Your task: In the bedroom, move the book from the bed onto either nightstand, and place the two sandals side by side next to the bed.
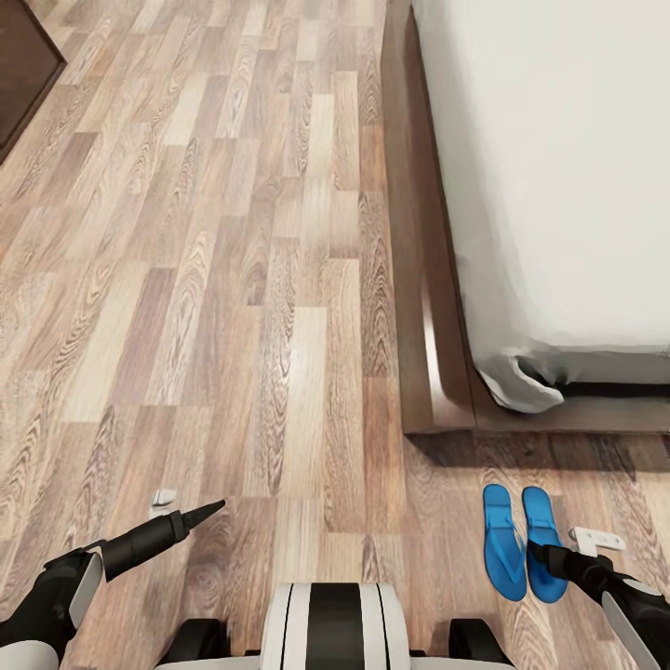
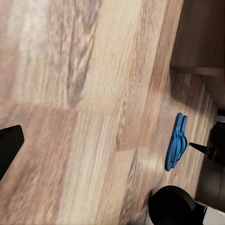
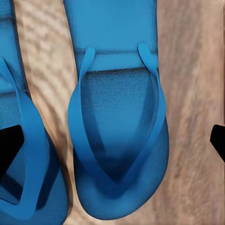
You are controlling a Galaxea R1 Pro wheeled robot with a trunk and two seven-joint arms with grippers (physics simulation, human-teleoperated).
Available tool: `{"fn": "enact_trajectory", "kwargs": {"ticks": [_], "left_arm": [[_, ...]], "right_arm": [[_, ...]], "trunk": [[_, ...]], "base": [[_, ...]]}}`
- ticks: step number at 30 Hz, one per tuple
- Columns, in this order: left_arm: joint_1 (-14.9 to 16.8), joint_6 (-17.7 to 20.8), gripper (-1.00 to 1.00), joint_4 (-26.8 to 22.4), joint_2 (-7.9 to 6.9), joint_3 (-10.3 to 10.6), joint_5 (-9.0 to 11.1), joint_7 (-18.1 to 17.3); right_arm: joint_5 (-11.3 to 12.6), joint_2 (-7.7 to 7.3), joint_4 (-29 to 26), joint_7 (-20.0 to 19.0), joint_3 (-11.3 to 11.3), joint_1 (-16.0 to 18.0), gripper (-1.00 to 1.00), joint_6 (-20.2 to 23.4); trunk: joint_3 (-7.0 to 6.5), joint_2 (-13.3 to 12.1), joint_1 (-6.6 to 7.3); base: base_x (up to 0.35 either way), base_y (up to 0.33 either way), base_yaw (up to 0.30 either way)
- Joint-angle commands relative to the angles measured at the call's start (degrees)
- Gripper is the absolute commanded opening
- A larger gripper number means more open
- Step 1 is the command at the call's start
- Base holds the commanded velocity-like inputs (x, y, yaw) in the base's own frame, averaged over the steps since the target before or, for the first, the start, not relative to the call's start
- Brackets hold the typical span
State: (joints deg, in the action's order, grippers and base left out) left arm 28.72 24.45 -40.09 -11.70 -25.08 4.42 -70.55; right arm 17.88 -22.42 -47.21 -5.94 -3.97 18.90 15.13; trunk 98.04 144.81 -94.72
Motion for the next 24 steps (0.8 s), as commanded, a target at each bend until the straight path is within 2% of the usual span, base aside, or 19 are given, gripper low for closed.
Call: {"fn": "enact_trajectory", "kwargs": {"ticks": [1,24], "left_arm": [[0.02,0.60,1.00,0.01,0.01,-0.05,0.15,-0.16],[0.02,0.51,1.00,0.01,0.01,0.03,0.06,-0.12]], "right_arm": [[0.32,0.01,-0.07,-0.22,-0.14,0.00,1.00,0.34],[0.32,0.01,-0.07,-0.34,-0.16,0.00,1.00,0.34]], "trunk": [[-0.20,0.00,0.03],[-5.30,-0.31,0.62]], "base": [[0.000,0.000,0.000],[0.000,0.000,0.000]]}}
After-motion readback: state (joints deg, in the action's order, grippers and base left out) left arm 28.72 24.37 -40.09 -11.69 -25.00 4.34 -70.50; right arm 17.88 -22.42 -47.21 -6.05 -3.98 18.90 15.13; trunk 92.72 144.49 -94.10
